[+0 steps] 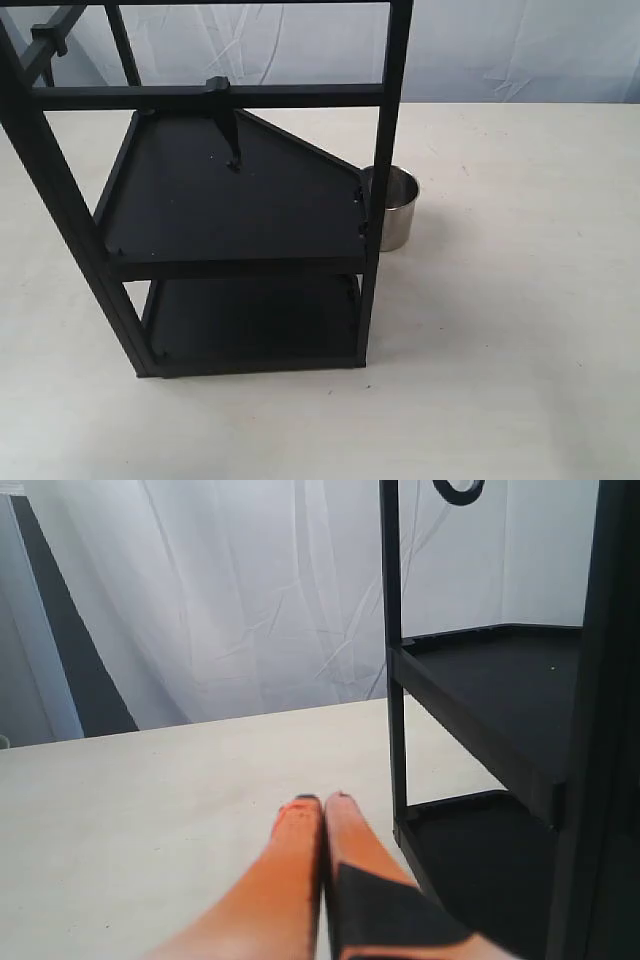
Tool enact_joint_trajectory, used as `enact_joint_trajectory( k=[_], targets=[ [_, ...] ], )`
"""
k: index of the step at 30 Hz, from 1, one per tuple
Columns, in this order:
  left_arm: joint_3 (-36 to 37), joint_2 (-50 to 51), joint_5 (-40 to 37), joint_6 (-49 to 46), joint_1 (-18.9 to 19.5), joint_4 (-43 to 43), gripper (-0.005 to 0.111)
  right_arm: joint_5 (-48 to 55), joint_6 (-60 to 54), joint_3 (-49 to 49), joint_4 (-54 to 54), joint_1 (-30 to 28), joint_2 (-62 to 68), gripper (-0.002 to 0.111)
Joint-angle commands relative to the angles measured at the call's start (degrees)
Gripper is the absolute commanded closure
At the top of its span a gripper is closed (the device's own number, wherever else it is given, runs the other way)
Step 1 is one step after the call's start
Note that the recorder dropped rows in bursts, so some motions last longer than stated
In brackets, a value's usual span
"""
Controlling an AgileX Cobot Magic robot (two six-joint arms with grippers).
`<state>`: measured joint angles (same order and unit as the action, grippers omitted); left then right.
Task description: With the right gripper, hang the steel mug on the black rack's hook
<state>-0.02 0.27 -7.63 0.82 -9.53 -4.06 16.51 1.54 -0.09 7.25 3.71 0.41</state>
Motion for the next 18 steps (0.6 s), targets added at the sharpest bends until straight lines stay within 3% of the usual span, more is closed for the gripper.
enact_joint_trajectory(
  k=[1,4,11,13,14,18],
  targets=[
    [0.02,-0.27,0.3,0.14,-0.27,-0.04,0.105,-8.9,16.68,0.09,37.94,-0.31,-0.41,0.108],
    [0.02,-0.27,0.3,0.14,-0.27,-0.04,0.105,-9.97,17.43,0.09,52.8,-0.31,-0.41,0.108],
    [0.02,-0.27,0.3,0.14,-0.27,-0.04,0.105,-25.94,17.47,0.09,48.67,-0.31,-0.41,0.108],
    [0.02,-0.27,0.3,0.14,-0.27,-0.04,0.105,-26.26,24.97,0.09,48.67,-0.31,-0.41,0.108],
    [0.02,-0.27,0.3,0.14,-0.27,-0.04,0.105,-23.03,27.53,-0.43,47.45,-0.31,-0.41,0.108],
    [0.02,-0.27,0.3,0.14,-0.27,-0.04,0.105,-3.63,18.81,-12.34,17.28,-0.31,0.99,0.108]
  ],
)
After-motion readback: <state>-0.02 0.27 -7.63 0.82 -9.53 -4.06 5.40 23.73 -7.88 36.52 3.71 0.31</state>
